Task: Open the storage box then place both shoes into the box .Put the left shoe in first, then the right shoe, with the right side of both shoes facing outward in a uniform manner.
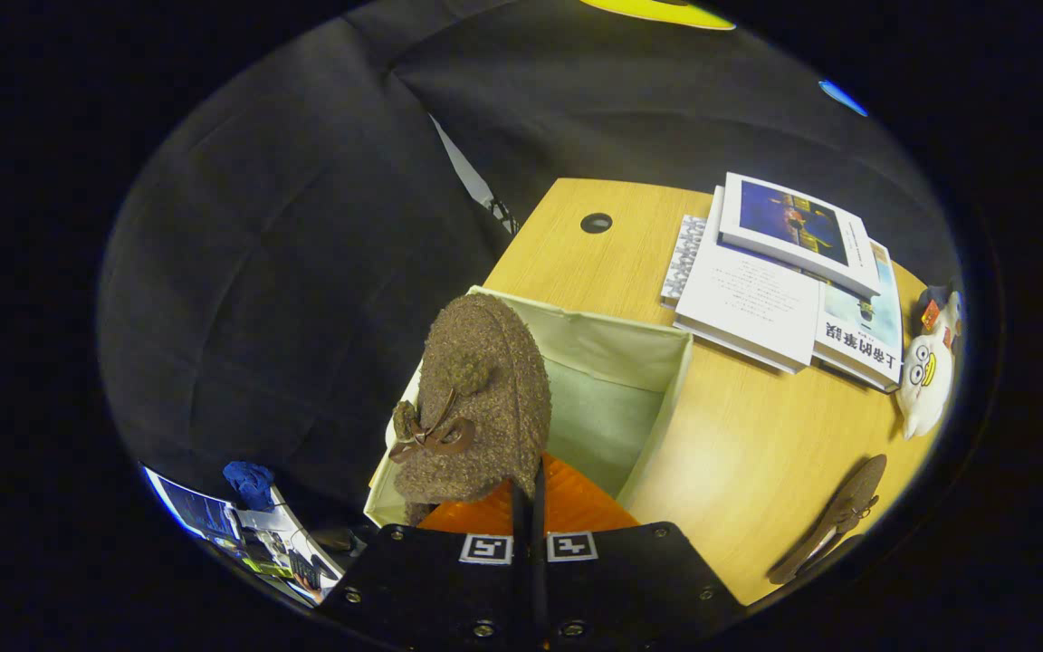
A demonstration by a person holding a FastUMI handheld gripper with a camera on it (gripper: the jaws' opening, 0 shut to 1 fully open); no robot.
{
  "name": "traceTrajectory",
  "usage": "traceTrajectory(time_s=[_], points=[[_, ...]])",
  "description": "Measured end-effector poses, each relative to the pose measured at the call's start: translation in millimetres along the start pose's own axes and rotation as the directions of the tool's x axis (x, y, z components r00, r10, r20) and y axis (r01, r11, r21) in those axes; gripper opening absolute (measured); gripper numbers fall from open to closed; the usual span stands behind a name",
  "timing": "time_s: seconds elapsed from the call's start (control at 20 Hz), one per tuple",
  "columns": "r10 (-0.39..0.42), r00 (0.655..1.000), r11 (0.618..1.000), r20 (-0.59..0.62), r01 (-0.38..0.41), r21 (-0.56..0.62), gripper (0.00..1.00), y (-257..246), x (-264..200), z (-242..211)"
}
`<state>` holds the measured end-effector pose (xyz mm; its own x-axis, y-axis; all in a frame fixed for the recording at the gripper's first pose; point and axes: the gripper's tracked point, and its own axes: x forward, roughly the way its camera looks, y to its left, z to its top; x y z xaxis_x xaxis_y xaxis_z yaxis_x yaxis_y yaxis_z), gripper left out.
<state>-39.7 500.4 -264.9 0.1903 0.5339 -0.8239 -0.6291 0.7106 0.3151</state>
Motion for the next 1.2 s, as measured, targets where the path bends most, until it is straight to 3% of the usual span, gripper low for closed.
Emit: traceTrajectory(time_s=[0.35,0.4,0.45,0.6,0.75,1.05,1.2], points=[[-0.069,0.993,0.997,-0.092,0.066,-0.031,0.01,0.8,48.6,-22.0],[-0.041,0.994,0.999,-0.097,0.039,-0.021,0.01,6.0,54.3,-23.7],[-0.030,0.994,0.999,-0.104,0.029,-0.014,0.09,10.2,53.9,-24.3],[-0.001,0.996,1.000,-0.086,-0.001,-0.017,0.54,10.5,47.0,-21.2],[0.019,0.999,1.000,-0.036,-0.020,-0.015,0.91,10.0,24.0,-10.2],[0.065,0.998,0.997,0.022,-0.064,-0.030,0.95,-14.7,-37.4,-7.5],[0.045,0.998,0.999,0.050,-0.044,-0.028,0.98,-43.8,-60.0,-16.2]])
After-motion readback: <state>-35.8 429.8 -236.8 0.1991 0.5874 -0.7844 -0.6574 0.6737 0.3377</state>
